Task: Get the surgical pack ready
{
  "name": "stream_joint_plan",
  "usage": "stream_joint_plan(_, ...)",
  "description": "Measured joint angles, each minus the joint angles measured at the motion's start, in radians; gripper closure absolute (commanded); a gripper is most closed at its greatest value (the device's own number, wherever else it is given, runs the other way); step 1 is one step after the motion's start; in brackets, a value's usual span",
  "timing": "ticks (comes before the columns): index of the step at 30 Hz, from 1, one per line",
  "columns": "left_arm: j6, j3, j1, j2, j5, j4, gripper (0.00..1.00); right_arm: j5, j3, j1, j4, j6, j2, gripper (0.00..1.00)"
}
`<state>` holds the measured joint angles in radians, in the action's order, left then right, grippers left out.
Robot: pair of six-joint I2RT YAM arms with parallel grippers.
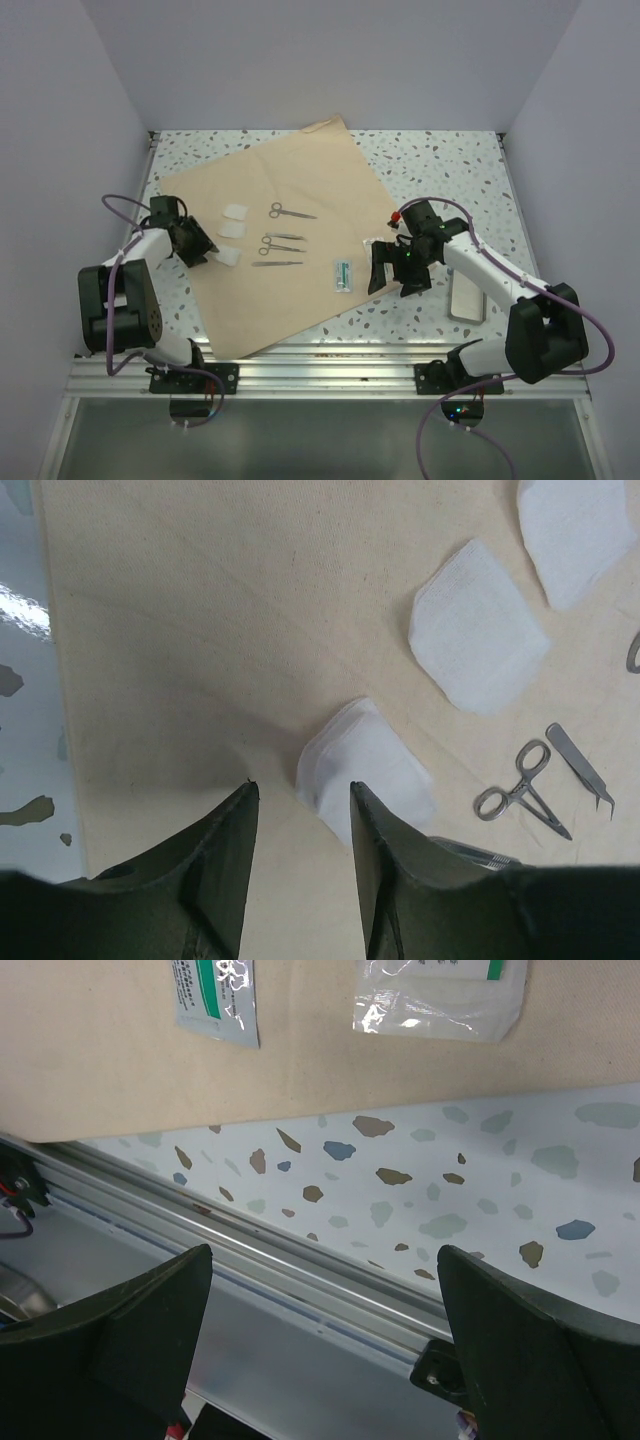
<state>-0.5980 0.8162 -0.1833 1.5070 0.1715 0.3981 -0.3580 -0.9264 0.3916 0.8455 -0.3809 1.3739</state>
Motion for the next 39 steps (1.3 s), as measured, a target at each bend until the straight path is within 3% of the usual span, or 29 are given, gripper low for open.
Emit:
stream_joint_plan(20, 0.000, 0.000, 0.000, 0.066, 0.034, -0.050, 0.69, 0.000, 0.000, 0.000, -0.001, 0.000, 0.014, 0.01)
stream_joint_plan(32, 0.017, -0.001, 0.000, 0.068, 0.036, -0.053, 1.00, 0.000, 0.000, 0.000, -0.001, 0.000, 0.014, 0.01)
stream_joint_plan(39, 0.017, -0.001, 0.000, 0.068, 0.042, -0.053, 1.00, 0.000, 0.000, 0.000, -0.001, 0.000, 0.014, 0.01)
